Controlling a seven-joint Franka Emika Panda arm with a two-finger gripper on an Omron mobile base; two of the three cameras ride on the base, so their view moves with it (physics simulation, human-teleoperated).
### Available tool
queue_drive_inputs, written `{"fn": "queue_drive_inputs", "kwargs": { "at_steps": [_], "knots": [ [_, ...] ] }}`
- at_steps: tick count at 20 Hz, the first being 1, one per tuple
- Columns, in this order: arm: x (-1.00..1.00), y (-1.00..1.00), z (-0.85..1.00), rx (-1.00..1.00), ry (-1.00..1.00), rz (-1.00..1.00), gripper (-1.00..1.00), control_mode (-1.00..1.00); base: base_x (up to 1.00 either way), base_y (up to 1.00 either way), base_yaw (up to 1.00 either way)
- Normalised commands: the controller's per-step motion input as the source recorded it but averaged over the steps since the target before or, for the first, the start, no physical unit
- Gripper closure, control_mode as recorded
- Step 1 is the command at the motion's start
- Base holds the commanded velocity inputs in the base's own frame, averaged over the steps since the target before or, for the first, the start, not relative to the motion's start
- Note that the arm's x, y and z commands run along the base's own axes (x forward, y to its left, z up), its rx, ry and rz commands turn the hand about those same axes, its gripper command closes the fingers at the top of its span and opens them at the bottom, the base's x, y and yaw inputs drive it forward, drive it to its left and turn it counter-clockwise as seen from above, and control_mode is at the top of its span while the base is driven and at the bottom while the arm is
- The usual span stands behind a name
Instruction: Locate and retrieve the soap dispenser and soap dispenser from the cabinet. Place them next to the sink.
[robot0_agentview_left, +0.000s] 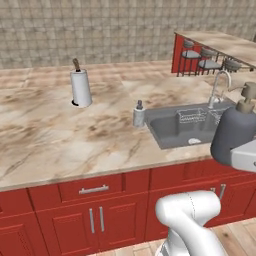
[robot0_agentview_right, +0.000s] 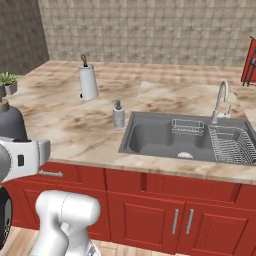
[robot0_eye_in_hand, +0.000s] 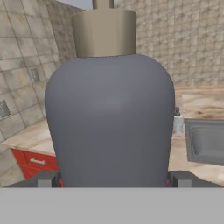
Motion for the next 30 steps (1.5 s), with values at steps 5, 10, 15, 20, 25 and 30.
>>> {"fn": "queue_drive_inputs", "kwargs": {
  "at_steps": [5,10,15,20,25,30],
  "knots": [
    [0.00,0.00,0.00,0.00,0.00,0.00,1.00,1.00,0.46,-0.23,0.02],
    [0.00,0.00,0.00,0.00,0.00,0.00,1.00,1.00,0.65,-0.14,0.03],
    [0.00,0.00,0.00,0.00,0.00,0.00,1.00,1.00,0.64,-0.12,0.06],
    [0.00,0.00,0.00,0.00,0.00,0.00,1.00,1.00,0.59,-0.13,0.06],
    [0.00,0.00,0.00,0.00,0.00,0.00,1.00,1.00,0.30,-0.03,0.02],
    [0.00,0.00,0.00,0.00,0.00,0.00,1.00,1.00,0.13,0.00,0.00]
  ]
}}
